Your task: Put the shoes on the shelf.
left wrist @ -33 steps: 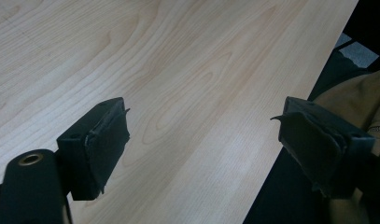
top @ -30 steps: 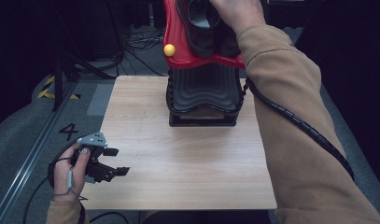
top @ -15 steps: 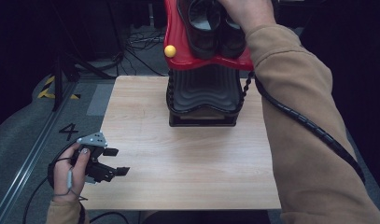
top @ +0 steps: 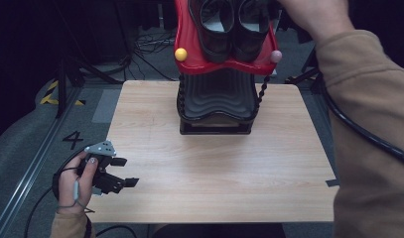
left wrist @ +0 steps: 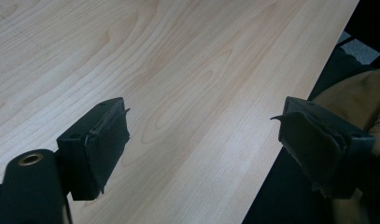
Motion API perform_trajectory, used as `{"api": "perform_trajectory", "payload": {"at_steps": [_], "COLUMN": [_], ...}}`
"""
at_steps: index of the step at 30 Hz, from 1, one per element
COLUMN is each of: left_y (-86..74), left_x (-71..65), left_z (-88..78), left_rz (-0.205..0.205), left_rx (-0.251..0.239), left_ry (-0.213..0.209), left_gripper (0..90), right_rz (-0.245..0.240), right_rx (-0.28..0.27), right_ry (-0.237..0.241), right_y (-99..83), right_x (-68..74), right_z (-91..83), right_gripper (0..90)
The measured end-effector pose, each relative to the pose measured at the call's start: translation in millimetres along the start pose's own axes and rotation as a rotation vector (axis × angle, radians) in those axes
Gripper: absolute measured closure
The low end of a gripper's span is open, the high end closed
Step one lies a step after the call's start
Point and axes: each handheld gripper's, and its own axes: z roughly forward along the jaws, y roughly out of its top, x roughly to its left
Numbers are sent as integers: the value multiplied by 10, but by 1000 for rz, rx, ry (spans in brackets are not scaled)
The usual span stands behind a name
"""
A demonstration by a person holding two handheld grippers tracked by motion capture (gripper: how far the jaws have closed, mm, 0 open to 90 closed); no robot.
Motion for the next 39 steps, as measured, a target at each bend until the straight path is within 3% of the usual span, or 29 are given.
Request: {"api": "perform_trajectory", "payload": {"at_steps": [3, 6, 12, 22, 29, 31, 32, 39], "left_y": [10, 24, 48, 36, 24, 30, 30, 26], "left_x": [-14, -31, -81, -91, -70, -72, -72, -77], "left_z": [-1, 2, 4, -4, 9, 18, 18, 63], "left_rz": [-2, 1, 12, 11, 5, 8, 8, 5], "left_rx": [4, 6, 11, 7, 10, 15, 15, 20], "left_ry": [5, 4, 5, 3, 1, 1, 1, -1], "left_gripper": [165, 165, 165, 165, 165, 165, 165, 162], "right_rz": [-35, -116, -178, -233, -297, -317, -317, -365], "right_rx": [-1, -16, -23, -65, -52, -48, -48, -58], "right_ry": [28, 62, 92, 161, 238, 292, 292, 336], "right_y": [-165, -302, -534, -760, -1105, -1299, -1299, -1830], "right_x": [-68, -116, -133, -101, -102, -113, -113, -261], "right_z": [-111, -135, -216, -358, -283, -216, -216, 95], "right_gripper": [442, 435, 419, 386, 377, 374, 374, 376]}}
